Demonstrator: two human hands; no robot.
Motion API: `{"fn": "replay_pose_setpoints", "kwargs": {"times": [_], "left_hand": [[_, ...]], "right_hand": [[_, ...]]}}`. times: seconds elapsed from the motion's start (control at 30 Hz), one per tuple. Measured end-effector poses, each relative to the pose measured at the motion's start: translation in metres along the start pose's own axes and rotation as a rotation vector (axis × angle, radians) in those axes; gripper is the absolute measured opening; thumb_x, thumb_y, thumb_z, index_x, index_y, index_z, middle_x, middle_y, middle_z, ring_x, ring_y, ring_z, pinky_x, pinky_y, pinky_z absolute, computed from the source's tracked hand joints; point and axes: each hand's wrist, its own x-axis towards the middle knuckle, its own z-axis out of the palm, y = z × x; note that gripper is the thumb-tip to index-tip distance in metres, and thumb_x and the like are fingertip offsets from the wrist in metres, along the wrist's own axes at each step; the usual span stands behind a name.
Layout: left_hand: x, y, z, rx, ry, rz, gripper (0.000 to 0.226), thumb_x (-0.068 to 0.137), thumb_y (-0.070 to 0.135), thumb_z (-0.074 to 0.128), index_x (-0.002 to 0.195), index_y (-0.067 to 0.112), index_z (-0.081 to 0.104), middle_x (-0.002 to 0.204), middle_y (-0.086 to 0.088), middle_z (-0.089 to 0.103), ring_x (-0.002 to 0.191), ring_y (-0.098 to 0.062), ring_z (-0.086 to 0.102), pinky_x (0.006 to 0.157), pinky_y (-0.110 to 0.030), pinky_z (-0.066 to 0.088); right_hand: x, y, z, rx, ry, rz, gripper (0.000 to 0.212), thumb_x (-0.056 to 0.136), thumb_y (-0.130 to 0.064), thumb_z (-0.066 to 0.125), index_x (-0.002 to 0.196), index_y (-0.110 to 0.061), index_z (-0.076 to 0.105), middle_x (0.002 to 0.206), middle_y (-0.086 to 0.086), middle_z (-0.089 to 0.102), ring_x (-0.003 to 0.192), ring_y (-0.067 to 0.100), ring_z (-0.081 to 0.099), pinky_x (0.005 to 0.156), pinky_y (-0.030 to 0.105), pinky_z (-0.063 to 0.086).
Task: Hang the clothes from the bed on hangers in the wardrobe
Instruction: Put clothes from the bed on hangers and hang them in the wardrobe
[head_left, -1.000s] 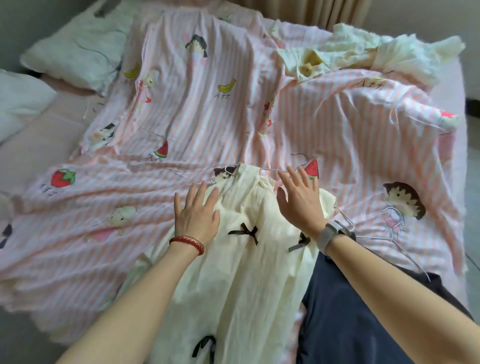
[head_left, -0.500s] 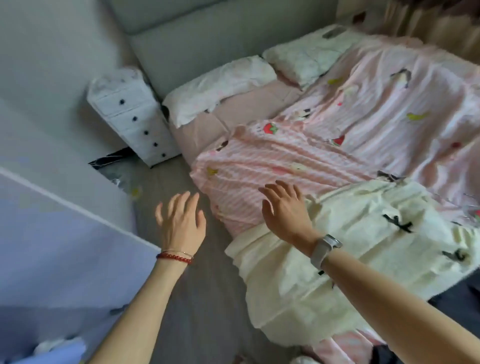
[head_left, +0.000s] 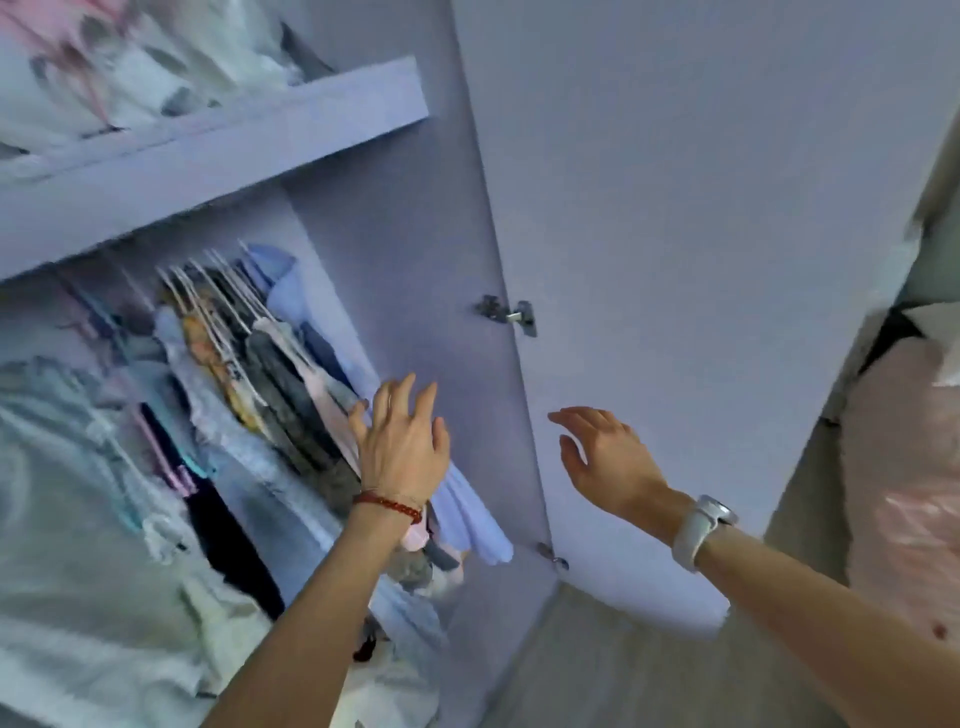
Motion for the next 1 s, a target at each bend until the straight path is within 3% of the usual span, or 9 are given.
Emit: {"fn": "replay_pose_setpoints", "kwargs": {"times": [0.13,0.27,0.4,0.57,0.7,0.8,0.9,1.0], "left_hand": [[0.033,-0.073,-0.014,0.129,0.114,-0.098,0.048,0.076,0.03,0.034,0.105,0.01,0.066,0.117,-0.016,0.061,0.112,-0.032,0.056,0.092,-0.048,0.033],[0.065,-0.126,-0.01,0.266,0.087,-0.119,0.049,0.078,0.031,0.033,0.109,0.01,0.065,0.117,-0.013,0.062,0.116,-0.032,0.054,0.094,-0.062,0.034],[0.081,-0.156,0.004,0.339,0.0,-0.222,0.049,0.081,0.036,0.035,0.112,0.013,0.065,0.123,-0.006,0.06,0.117,-0.028,0.053,0.095,-0.06,0.034],[0.077,-0.164,0.015,0.33,0.103,-0.226,0.046,0.085,0.031,0.039,0.118,0.009,0.061,0.13,-0.008,0.056,0.118,-0.025,0.053,0.096,-0.05,0.041],[0.07,-0.172,0.02,0.316,0.104,-0.247,0.046,0.086,0.03,0.039,0.121,0.01,0.059,0.136,-0.006,0.05,0.119,-0.027,0.052,0.093,-0.045,0.044],[0.069,-0.173,0.022,0.286,0.092,-0.288,0.047,0.086,0.032,0.038,0.123,0.011,0.058,0.139,-0.004,0.047,0.119,-0.027,0.051,0.086,-0.042,0.046],[0.071,-0.171,0.024,0.267,0.082,-0.311,0.046,0.085,0.031,0.039,0.123,0.012,0.058,0.139,-0.003,0.047,0.119,-0.026,0.051,0.083,-0.041,0.048],[0.072,-0.169,0.025,0.261,0.083,-0.331,0.046,0.083,0.03,0.04,0.122,0.012,0.059,0.139,-0.003,0.048,0.118,-0.025,0.052,0.08,-0.04,0.049]], "right_hand": [[0.086,-0.054,0.033,0.138,-0.042,-0.153,0.034,0.091,-0.014,0.043,0.122,-0.011,0.056,0.124,0.01,0.057,0.115,0.031,0.052,0.096,0.038,0.042],[0.17,-0.11,0.064,0.254,-0.091,-0.203,0.031,0.094,-0.017,0.045,0.121,-0.01,0.057,0.122,0.012,0.059,0.11,0.029,0.056,0.093,0.032,0.04],[0.238,-0.16,0.092,0.354,-0.174,-0.223,0.04,0.095,-0.032,0.041,0.119,-0.004,0.055,0.117,0.015,0.061,0.103,0.029,0.057,0.086,0.027,0.036],[0.287,-0.205,0.122,0.385,-0.226,-0.275,0.053,0.09,-0.039,0.051,0.128,-0.003,0.041,0.116,0.02,0.055,0.105,0.034,0.054,0.088,0.036,0.041],[0.309,-0.216,0.135,0.158,-0.283,-0.322,0.035,0.093,-0.021,0.044,0.123,-0.003,0.039,0.115,0.024,0.057,0.106,0.041,0.053,0.083,0.039,0.041],[0.321,-0.21,0.133,0.15,-0.238,-0.265,0.033,0.092,-0.009,0.037,0.123,0.001,0.042,0.12,0.024,0.055,0.109,0.041,0.051,0.083,0.037,0.039],[0.327,-0.205,0.124,0.268,-0.211,-0.2,0.026,0.09,-0.004,0.036,0.111,0.005,0.048,0.111,0.025,0.057,0.103,0.041,0.052,0.071,0.03,0.032],[0.332,-0.199,0.113,0.466,-0.102,-0.124,0.014,0.094,-0.015,0.04,0.091,-0.002,0.046,0.079,0.013,0.055,0.085,0.033,0.053,0.063,0.024,0.028]]}}
